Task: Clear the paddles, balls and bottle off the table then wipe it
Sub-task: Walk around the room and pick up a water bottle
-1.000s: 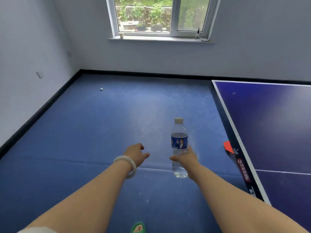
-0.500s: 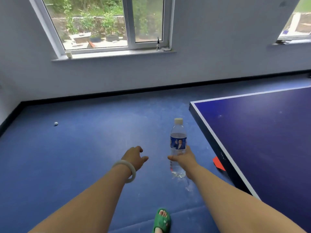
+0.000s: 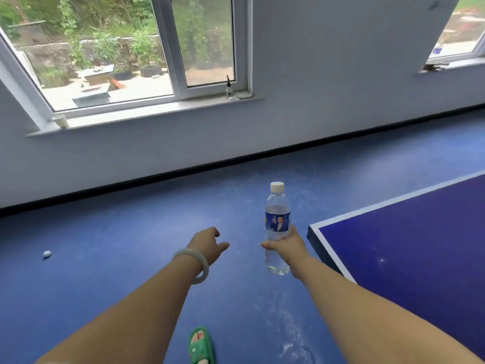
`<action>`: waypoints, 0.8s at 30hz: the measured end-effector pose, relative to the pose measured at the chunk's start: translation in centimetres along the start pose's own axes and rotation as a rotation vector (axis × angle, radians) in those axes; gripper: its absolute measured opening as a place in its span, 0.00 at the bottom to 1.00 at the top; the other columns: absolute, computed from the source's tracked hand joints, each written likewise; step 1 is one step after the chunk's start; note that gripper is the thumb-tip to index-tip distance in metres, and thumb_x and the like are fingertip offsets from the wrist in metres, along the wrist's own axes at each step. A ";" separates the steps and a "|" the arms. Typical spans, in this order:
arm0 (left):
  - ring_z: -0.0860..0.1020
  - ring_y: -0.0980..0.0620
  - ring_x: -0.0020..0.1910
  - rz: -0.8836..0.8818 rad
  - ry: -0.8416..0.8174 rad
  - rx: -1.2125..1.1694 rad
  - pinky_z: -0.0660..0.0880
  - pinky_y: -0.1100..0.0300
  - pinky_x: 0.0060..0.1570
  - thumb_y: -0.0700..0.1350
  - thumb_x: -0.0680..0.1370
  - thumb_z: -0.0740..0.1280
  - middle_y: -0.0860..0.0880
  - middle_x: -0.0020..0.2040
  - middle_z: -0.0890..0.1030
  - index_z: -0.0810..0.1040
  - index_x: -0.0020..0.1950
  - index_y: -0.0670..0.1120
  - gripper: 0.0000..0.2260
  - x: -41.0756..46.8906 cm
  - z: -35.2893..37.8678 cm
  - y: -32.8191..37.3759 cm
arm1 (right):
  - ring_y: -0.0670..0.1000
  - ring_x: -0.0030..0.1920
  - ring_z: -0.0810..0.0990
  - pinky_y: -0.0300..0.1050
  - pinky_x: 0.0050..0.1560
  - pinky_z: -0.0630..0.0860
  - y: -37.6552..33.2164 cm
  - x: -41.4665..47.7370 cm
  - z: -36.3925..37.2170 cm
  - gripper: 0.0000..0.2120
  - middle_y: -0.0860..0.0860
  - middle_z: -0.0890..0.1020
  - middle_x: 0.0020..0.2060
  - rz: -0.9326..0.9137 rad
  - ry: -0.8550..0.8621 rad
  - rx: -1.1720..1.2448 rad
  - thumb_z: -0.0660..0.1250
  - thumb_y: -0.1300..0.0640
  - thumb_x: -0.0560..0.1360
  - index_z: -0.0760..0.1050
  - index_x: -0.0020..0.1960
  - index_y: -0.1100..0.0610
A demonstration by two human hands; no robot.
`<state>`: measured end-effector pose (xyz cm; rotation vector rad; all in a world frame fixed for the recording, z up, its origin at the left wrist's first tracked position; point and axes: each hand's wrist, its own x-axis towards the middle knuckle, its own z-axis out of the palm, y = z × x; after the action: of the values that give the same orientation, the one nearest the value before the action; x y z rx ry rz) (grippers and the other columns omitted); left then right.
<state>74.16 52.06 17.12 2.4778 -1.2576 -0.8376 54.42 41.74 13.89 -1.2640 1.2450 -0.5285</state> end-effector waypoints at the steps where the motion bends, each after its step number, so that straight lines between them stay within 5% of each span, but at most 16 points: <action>1: 0.75 0.48 0.59 0.020 -0.016 0.023 0.72 0.57 0.57 0.52 0.80 0.65 0.46 0.63 0.76 0.72 0.68 0.44 0.20 2.7 -0.6 0.3 | 0.47 0.45 0.76 0.37 0.37 0.69 -0.6 2.1 0.2 0.25 0.51 0.77 0.49 0.017 0.016 0.007 0.77 0.62 0.68 0.67 0.58 0.53; 11: 0.75 0.48 0.61 0.224 -0.146 0.189 0.71 0.58 0.56 0.53 0.81 0.64 0.47 0.65 0.76 0.72 0.68 0.44 0.20 29.6 -8.0 8.0 | 0.56 0.55 0.81 0.51 0.58 0.76 -8.3 21.9 -1.1 0.28 0.56 0.81 0.54 0.145 0.240 0.124 0.79 0.63 0.66 0.71 0.60 0.52; 19: 0.75 0.49 0.59 0.415 -0.288 0.241 0.71 0.59 0.56 0.54 0.80 0.64 0.47 0.66 0.74 0.71 0.70 0.45 0.21 45.3 -5.1 22.9 | 0.51 0.49 0.82 0.43 0.43 0.75 -11.6 35.4 -11.0 0.26 0.51 0.83 0.49 0.202 0.476 0.192 0.79 0.63 0.65 0.73 0.59 0.52; 24: 0.76 0.49 0.58 0.443 -0.294 0.244 0.72 0.58 0.55 0.54 0.80 0.64 0.47 0.66 0.73 0.71 0.69 0.45 0.21 54.2 -3.9 33.3 | 0.55 0.49 0.83 0.50 0.52 0.80 -13.8 44.4 -19.3 0.27 0.54 0.83 0.50 0.225 0.541 0.218 0.79 0.63 0.65 0.73 0.60 0.54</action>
<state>79.68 -11.35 14.47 2.1519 -2.0219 -0.9959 55.54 -8.55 12.01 -0.8036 1.7008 -0.8496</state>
